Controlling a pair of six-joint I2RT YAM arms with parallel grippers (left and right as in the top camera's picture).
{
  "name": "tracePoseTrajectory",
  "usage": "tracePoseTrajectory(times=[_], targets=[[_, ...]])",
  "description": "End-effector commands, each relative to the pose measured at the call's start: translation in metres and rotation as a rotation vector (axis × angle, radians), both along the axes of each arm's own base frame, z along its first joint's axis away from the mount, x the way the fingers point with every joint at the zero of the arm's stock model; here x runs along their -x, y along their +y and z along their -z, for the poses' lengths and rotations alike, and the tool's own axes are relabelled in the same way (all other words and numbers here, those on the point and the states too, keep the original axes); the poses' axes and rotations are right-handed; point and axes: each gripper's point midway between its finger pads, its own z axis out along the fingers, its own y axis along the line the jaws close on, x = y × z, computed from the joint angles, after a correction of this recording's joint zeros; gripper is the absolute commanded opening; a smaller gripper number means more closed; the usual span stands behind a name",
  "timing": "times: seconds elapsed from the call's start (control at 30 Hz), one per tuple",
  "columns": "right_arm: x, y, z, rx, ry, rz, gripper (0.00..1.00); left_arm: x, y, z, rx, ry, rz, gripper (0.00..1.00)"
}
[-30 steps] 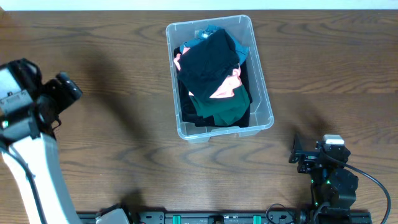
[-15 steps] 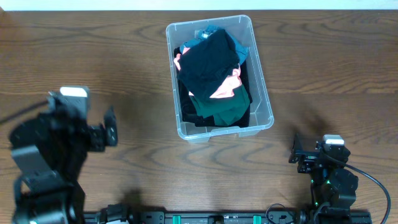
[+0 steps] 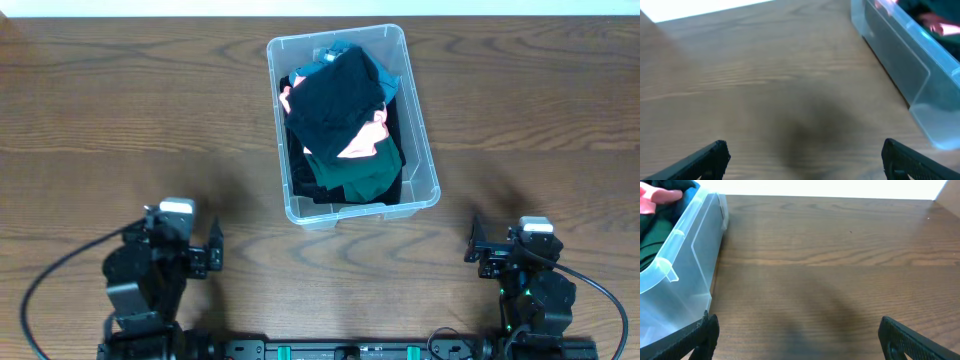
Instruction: Pack container
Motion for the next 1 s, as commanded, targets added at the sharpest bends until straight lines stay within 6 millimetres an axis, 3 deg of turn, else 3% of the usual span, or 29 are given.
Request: tracePoseTrajectory(times=[0.0, 0.4, 0.77, 0.97], targets=[[0.0, 0.0, 0.001, -0.014, -0.004, 0.006, 0.99, 0.005, -0.01, 0.012, -0.003, -0.034, 0.053, 0.98], [0.0, 0.0, 0.001, -0.014, -0.005, 0.006, 0.99, 0.015, -0.028, 0.05, -0.009, -0.098, 0.136, 0.98], [0.0, 0.0, 0.001, -0.014, -0.004, 0.006, 0.99, 0.016, -0.038, 0.075, -0.004, -0.043, 0.185, 0.98], [0.0, 0.0, 0.001, -0.014, -0.004, 0.006, 0.99, 0.016, -0.038, 0.075, -0.004, -0.042, 0.185, 0.98]])
